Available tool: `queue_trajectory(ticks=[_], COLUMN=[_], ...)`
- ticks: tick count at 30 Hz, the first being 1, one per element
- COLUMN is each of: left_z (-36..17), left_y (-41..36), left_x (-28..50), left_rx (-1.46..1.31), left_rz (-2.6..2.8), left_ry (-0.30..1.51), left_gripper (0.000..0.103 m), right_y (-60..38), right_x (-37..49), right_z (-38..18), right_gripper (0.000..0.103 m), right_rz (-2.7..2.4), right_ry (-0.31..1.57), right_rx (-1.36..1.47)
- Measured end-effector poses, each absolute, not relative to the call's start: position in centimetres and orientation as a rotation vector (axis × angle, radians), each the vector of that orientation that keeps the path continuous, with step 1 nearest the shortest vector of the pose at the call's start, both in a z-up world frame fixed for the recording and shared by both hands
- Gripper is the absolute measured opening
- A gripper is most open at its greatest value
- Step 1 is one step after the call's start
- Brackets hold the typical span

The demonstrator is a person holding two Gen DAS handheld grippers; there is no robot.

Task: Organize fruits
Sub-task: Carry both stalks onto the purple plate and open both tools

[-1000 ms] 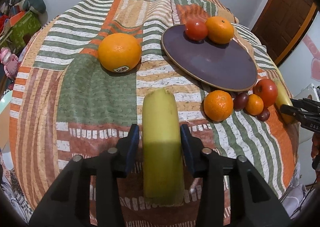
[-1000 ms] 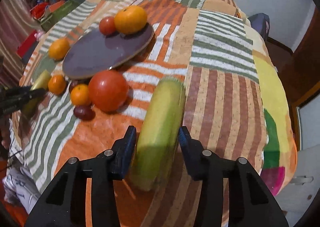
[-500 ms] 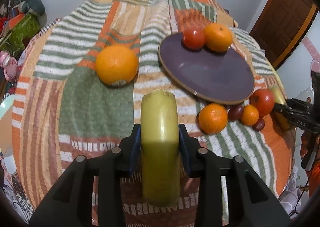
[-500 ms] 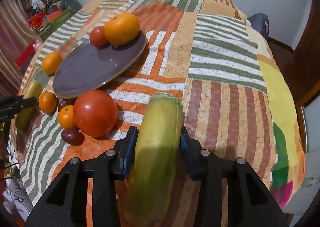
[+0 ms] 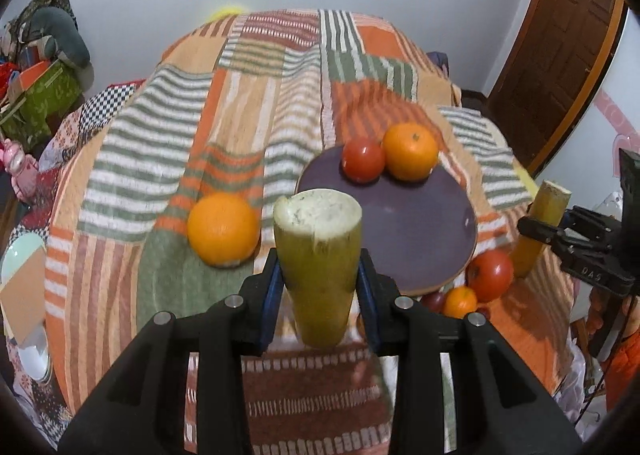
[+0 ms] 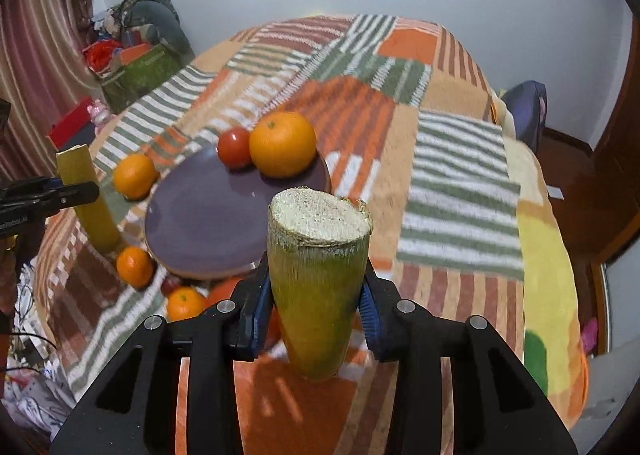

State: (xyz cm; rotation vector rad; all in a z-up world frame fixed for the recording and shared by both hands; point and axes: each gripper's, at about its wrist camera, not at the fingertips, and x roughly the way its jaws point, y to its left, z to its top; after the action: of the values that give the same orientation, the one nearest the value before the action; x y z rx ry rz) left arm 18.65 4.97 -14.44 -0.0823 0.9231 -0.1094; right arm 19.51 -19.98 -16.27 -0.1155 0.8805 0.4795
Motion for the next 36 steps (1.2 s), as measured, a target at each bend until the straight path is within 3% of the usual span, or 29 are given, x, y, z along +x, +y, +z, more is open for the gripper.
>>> queue_trajectory(ticks=[8,20,36], left_z=[-13.1,-15.5,-17.1], left_y=[3.3,0.8,3.0], left_x=[20.8,23.7,26.7], left_rx=[-0.069,-0.072,-0.158], left_rz=[-0.147,-0.223,-0.211], left_ry=[0.885,0.96,0.973], left_gripper=[0.034,0.034,0.04], right_y=[-18.0,-15.0,-8.9], right_x=[20.9,23.5,25.1], right_z=[-14.8,-16.0,-18.5], right_gripper=[0.035,0.035,0.035], right_rz=[0.498,0.537,0.666], right_ry=[0.819,0.833,0.875], right_rx=[-0.17,-0.231,-0.352])
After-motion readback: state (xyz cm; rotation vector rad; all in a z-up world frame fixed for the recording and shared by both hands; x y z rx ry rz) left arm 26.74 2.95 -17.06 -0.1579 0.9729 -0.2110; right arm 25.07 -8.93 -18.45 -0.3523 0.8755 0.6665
